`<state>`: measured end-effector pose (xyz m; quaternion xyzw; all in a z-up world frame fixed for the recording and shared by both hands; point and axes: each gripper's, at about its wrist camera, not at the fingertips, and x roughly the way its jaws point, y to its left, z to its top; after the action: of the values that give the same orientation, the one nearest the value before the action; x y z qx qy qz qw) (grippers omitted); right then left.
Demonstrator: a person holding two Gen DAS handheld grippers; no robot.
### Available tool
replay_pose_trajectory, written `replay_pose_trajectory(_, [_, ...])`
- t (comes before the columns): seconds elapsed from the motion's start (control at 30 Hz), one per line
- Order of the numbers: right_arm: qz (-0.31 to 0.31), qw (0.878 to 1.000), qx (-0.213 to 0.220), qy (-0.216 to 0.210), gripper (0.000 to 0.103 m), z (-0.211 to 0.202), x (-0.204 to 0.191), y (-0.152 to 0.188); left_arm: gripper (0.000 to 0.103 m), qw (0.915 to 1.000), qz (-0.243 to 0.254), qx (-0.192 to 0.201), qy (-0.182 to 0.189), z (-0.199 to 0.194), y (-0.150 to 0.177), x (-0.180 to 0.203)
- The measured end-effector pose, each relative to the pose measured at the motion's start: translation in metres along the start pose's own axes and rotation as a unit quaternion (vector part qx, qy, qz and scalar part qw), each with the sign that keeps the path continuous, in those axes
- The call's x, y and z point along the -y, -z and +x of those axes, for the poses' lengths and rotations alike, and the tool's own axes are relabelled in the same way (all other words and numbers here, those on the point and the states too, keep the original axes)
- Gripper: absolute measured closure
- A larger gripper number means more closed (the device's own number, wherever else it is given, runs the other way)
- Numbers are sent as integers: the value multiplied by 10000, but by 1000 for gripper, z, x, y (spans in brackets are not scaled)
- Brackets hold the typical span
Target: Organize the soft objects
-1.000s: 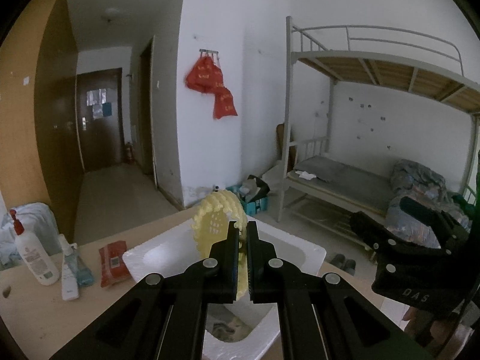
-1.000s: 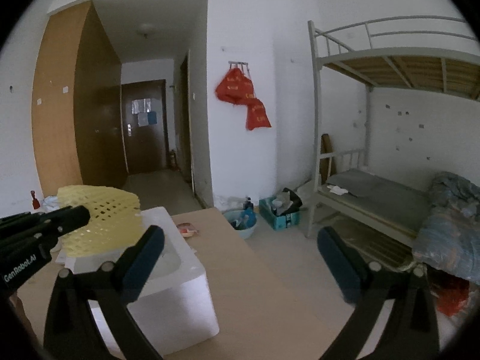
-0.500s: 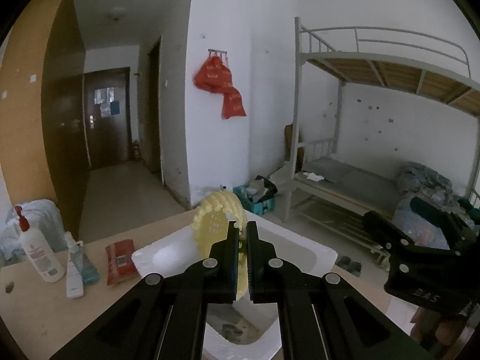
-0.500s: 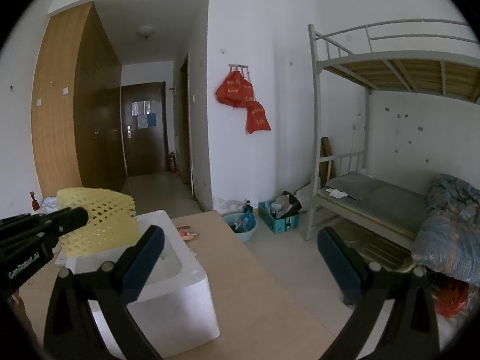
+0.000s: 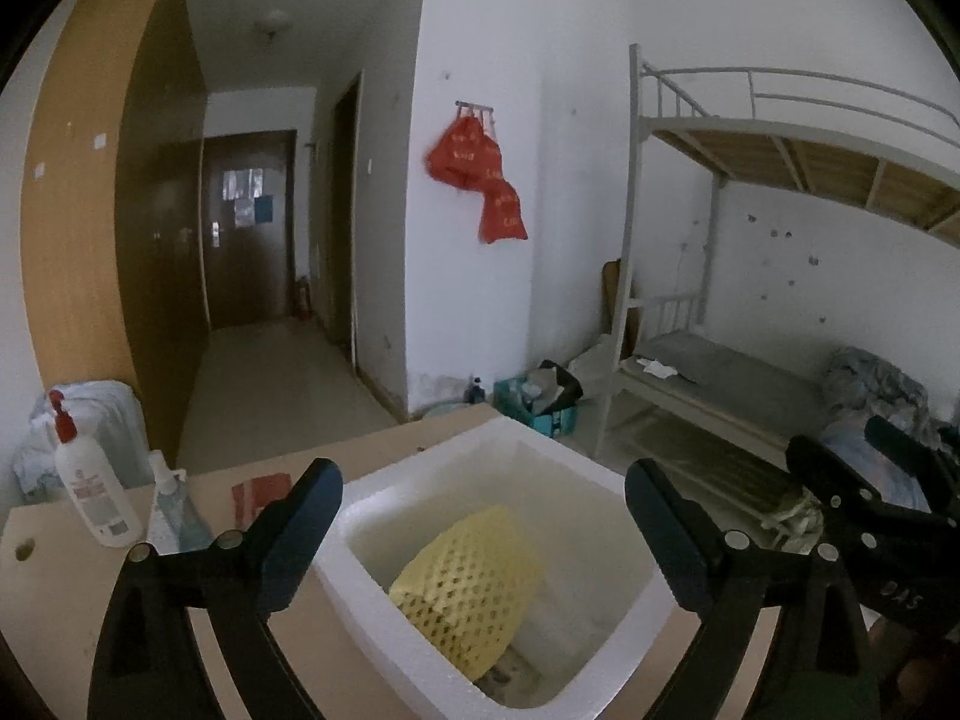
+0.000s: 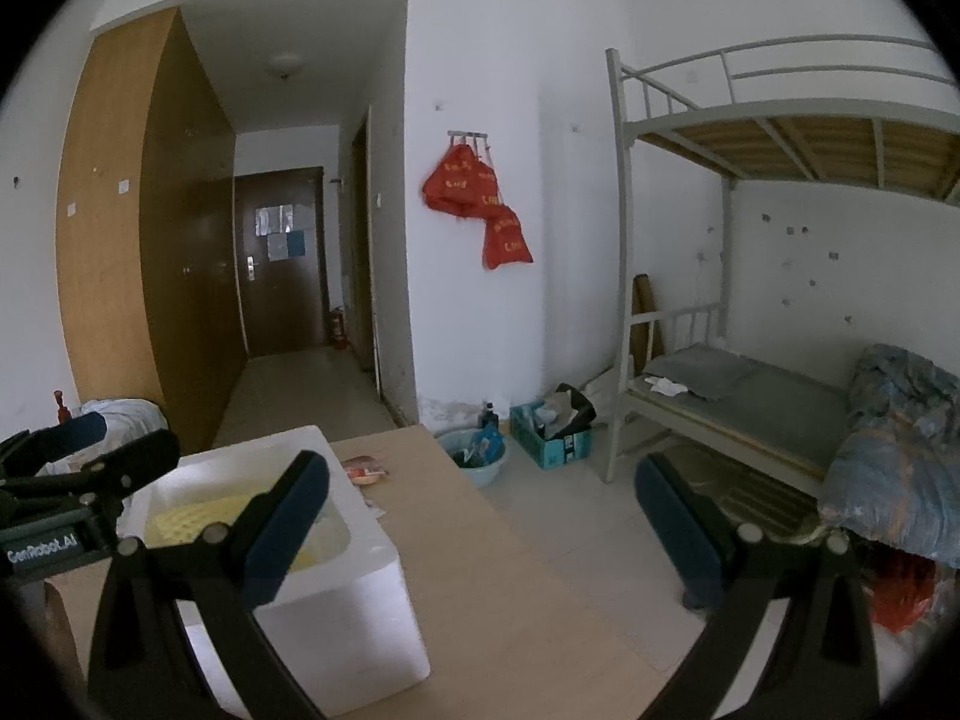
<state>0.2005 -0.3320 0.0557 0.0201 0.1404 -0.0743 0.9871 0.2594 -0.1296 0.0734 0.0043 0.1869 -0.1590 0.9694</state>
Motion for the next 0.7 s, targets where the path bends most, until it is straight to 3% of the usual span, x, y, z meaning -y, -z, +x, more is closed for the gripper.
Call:
replay_pose_trajectory(0.37, [-18, 10000, -16, -40, 0, 1, 2, 3, 7, 10000, 50, 20, -6, 0, -3, 0])
replay_pose_trajectory(0.7, [-28, 9997, -31, -230, 0, -2, -8, 6, 7, 9995, 174, 93, -258, -12, 0, -1])
